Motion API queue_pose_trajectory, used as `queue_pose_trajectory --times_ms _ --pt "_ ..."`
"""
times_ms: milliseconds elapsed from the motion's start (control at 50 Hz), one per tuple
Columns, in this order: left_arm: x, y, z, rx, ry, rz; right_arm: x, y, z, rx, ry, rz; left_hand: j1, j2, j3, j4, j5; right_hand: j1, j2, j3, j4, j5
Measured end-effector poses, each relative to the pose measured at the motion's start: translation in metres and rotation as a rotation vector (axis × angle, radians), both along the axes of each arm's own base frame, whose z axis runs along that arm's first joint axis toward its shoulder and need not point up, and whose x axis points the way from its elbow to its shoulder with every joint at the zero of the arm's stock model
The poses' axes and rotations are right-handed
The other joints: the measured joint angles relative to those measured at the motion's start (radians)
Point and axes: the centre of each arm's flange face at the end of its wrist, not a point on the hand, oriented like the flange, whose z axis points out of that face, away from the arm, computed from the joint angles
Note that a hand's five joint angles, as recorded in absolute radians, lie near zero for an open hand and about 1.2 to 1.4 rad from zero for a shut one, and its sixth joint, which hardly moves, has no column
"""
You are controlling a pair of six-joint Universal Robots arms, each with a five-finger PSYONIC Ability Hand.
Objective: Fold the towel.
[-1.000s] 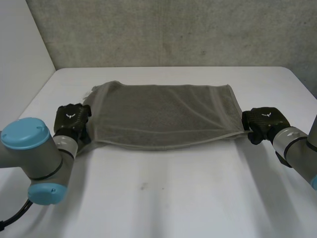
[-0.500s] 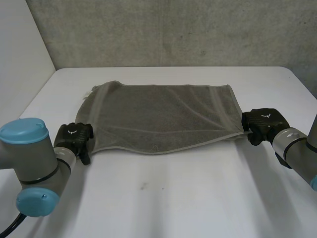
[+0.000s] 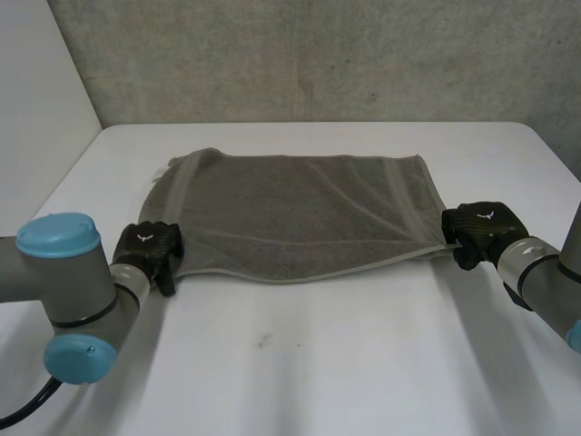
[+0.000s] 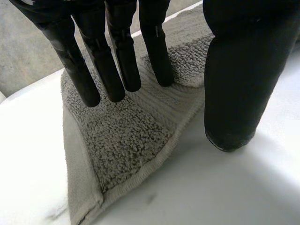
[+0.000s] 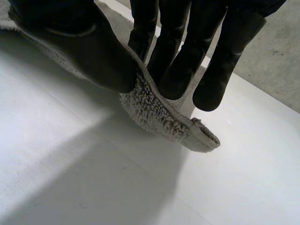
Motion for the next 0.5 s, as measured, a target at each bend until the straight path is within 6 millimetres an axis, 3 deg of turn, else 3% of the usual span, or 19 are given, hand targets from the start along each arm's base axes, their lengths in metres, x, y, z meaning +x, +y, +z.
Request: queue_pose_trajectory --times_ms 400,500 --pt "-0.005 -0.018 -0.001 -0.029 0.011 0.003 0.000 -0.001 -0.005 0.005 0.011 0.004 0.291 0.288 0.288 0.292 0.311 0.000 0.000 0.000 0.000 0.000" --pt "-0.005 -0.019 -0.001 -0.032 0.010 0.003 0.000 -0.001 -0.005 0.006 0.011 0.004 0.435 0.447 0.445 0.450 0.463 0.000 0.000 0.000 0.000 0.000"
